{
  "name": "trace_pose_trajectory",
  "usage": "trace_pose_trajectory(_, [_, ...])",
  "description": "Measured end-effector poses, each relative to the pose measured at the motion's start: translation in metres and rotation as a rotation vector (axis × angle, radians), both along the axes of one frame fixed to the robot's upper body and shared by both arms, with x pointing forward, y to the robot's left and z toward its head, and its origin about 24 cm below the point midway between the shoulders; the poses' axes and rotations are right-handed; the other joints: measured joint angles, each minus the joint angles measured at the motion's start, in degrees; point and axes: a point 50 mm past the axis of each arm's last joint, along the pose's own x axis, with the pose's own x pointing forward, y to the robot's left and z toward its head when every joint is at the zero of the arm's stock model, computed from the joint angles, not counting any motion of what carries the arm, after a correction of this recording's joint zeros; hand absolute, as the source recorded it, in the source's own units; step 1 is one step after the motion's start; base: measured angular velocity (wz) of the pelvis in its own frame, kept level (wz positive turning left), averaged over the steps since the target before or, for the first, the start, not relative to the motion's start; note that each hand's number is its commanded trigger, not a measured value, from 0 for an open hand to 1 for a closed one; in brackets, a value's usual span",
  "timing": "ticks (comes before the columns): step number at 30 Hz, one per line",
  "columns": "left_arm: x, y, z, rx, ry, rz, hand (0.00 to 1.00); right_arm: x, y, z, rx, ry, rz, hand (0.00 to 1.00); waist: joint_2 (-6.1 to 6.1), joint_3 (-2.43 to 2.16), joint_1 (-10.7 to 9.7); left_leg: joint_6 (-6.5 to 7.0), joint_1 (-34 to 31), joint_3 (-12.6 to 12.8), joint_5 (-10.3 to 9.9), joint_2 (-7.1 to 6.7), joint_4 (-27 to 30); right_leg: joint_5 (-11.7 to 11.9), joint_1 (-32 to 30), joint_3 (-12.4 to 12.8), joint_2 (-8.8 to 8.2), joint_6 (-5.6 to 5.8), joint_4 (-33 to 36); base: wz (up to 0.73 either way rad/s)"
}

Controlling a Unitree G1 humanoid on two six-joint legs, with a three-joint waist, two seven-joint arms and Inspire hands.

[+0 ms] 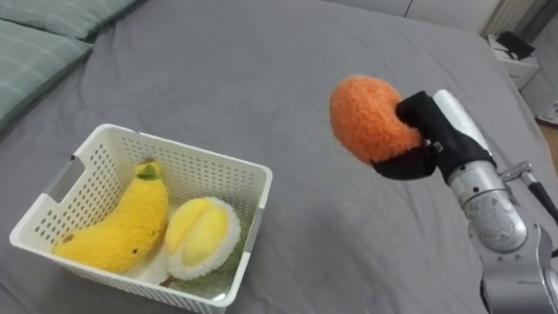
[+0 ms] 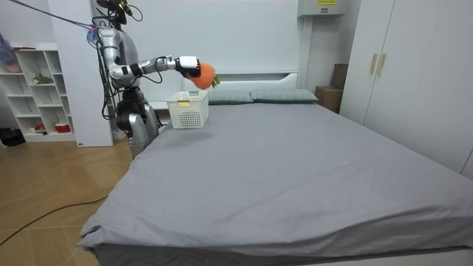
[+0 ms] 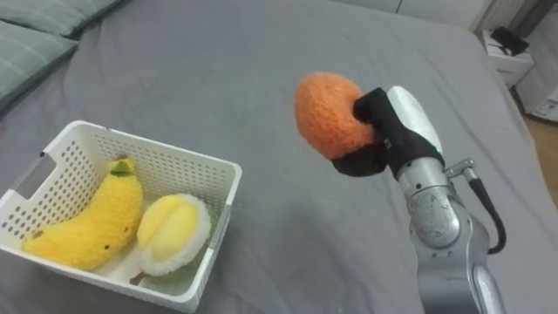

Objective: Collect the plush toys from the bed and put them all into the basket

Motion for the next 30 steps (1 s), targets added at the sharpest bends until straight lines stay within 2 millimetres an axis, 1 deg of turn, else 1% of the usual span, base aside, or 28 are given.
trace_pose_trajectory(2, [0.001, 0.000, 0.000, 0.000, -0.001, -0.003, 0.00, 0.004, 0.010, 0.007, -0.001, -0.024, 0.043, 1.00, 0.01, 0.00, 0.2, 0.00, 0.1, 0.1, 0.0, 0.00, 0.0, 0.0, 0.0, 0.0, 0.00, 0.00, 0.0, 0.00])
trace_pose_trajectory(3, [0.002, 0.000, 0.000, 0.000, -0.004, -0.004, 0.00, 0.006, 0.015, 0.011, 0.000, -0.036, 0.064, 1.00, 0.10, 0.06, 0.8, 0.00, 0.1, 0.1, 0.0, 0.00, 0.0, 0.0, 0.0, 0.0, -0.01, 0.00, 0.0, 0.00])
trace_pose_trajectory(6, [0.006, 0.001, 0.001, 0.003, -0.012, -0.008, 0.00, 0.007, 0.020, 0.017, 0.001, -0.058, 0.083, 1.00, -0.04, -0.03, 2.4, 0.00, 0.0, -0.1, 0.0, 0.01, 0.0, 0.0, 0.0, -0.1, -0.02, 0.02, -0.1, 0.02])
trace_pose_trajectory(7, [0.006, 0.001, 0.001, 0.005, -0.011, -0.009, 0.00, 0.007, 0.025, 0.020, 0.001, -0.069, 0.102, 1.00, -0.18, -0.13, 2.9, 0.00, 0.0, -0.3, 0.0, 0.01, 0.0, 0.0, 0.0, -0.5, -0.05, 0.03, 0.0, 0.08])
trace_pose_trajectory(9, [0.005, 0.003, 0.001, 0.008, -0.008, -0.012, 0.00, 0.007, 0.035, 0.024, -0.003, -0.079, 0.144, 1.00, -0.17, -0.12, 3.3, 0.00, 0.0, -0.4, 0.0, 0.05, 0.0, 0.0, 0.1, -1.1, -0.08, 0.05, -0.1, 0.07])
trace_pose_trajectory(11, [0.007, 0.003, 0.002, 0.015, -0.004, -0.038, 0.00, 0.009, 0.049, 0.029, -0.015, -0.091, 0.208, 1.00, -0.44, -0.26, 4.3, 0.00, -0.1, -0.5, 0.0, 0.06, -0.1, 0.0, 0.1, -1.3, -0.07, 0.06, -0.2, 0.02])
trace_pose_trajectory(13, [0.009, 0.003, 0.002, 0.021, -0.002, -0.058, 0.00, 0.009, 0.059, 0.030, -0.021, -0.093, 0.250, 1.00, -0.52, -0.19, 5.1, 0.00, -0.3, -0.8, 0.0, 0.04, -0.1, 0.0, 0.1, -1.7, -0.07, 0.06, -0.4, 0.06])
trace_pose_trajectory(15, [0.011, 0.003, 0.002, 0.029, 0.002, -0.095, 0.00, 0.007, 0.072, 0.029, -0.033, -0.085, 0.303, 1.00, -1.03, -0.16, 6.4, -0.02, -0.4, -1.2, 0.0, 0.06, -0.6, 0.0, 0.0, -2.3, -0.09, 0.07, -0.5, 0.10])
trace_pose_trajectory(16, [0.012, 0.003, 0.002, 0.031, 0.003, -0.101, 0.00, 0.007, 0.076, 0.028, -0.036, -0.081, 0.315, 1.00, -1.15, -0.11, 6.4, -0.03, -0.5, -1.6, 0.0, 0.05, -0.6, 0.0, 0.1, -2.6, -0.09, 0.07, -0.5, 0.20])
trace_pose_trajectory(17, [0.013, 0.003, 0.002, 0.039, 0.007, -0.121, 0.00, 0.005, 0.083, 0.026, -0.033, -0.069, 0.343, 0.85, -1.47, -0.01, 6.6, -0.06, -0.6, -2.0, 0.0, 0.05, -0.5, 0.0, 0.1, -2.9, -0.10, 0.07, -0.4, 0.16])
trace_pose_trajectory(18, [0.015, 0.002, 0.002, 0.039, 0.007, -0.136, 0.00, 0.004, 0.090, 0.025, -0.034, -0.060, 0.373, 0.61, -1.62, 0.16, 7.4, -0.05, -0.7, -2.1, 0.0, 0.04, -0.4, 0.0, 0.1, -3.0, -0.09, 0.08, -0.5, 0.11])
trace_pose_trajectory(19, [0.017, 0.001, 0.002, 0.038, 0.005, -0.143, 0.00, 0.003, 0.093, 0.025, -0.038, -0.056, 0.387, 0.25, -1.66, 0.26, 7.7, -0.04, -0.7, -2.2, 0.0, 0.02, -0.4, 0.0, 0.1, -3.1, -0.10, 0.08, -0.5, 0.07])
trace_pose_trajectory(20, [0.019, 0.001, 0.003, 0.036, 0.000, -0.150, 0.00, 0.002, 0.098, 0.024, -0.045, -0.046, 0.414, 0.16, -1.77, 0.33, 8.3, -0.02, -0.8, -2.4, 0.0, -0.02, -0.4, 0.0, 0.0, -3.1, -0.16, 0.08, -0.5, 0.07])
trace_pose_trajectory(21, [0.022, 0.001, 0.003, 0.037, -0.006, -0.151, 0.00, 0.001, 0.101, 0.022, -0.052, -0.036, 0.434, 0.00, -1.91, 0.40, 9.3, -0.01, -0.9, -2.4, 0.0, -0.03, -0.4, 0.0, -0.1, -3.2, -0.15, 0.08, -0.5, 0.07])
trace_pose_trajectory(22, [0.023, 0.001, 0.003, 0.037, -0.009, -0.152, 0.00, 0.000, 0.103, 0.022, -0.056, -0.031, 0.445, 0.00, -1.97, 0.43, 9.4, -0.01, -0.9, -2.5, 0.0, -0.03, -0.4, 0.0, -0.1, -3.4, -0.16, 0.09, -0.5, 0.11])
trace_pose_trajectory(24, [0.028, 0.000, 0.003, 0.031, -0.017, -0.156, 0.00, -0.001, 0.108, 0.019, -0.059, -0.005, 0.475, 0.00, -2.01, 0.46, 9.7, 0.01, -1.3, -3.4, 0.0, -0.12, -0.4, 0.0, -0.1, -4.5, -0.28, 0.10, -0.6, 0.18])
trace_pose_trajectory(27, [0.033, 0.000, 0.004, 0.018, -0.025, -0.162, 0.00, 0.002, 0.108, 0.013, -0.060, 0.027, 0.474, 0.00, -1.93, 0.52, 10.7, 0.01, -1.4, -3.6, 0.0, -0.13, -0.4, -0.1, -0.1, -4.6, -0.28, 0.15, -0.6, 0.03])
trace_pose_trajectory(30, [0.034, 0.000, 0.004, 0.017, -0.026, -0.163, 0.00, 0.001, 0.110, 0.009, -0.064, 0.055, 0.476, 0.00, -1.85, 0.57, 10.9, 0.01, -1.4, -3.6, 0.0, -0.13, -0.4, -0.1, -0.1, -4.6, -0.43, 0.19, -0.7, 0.00])
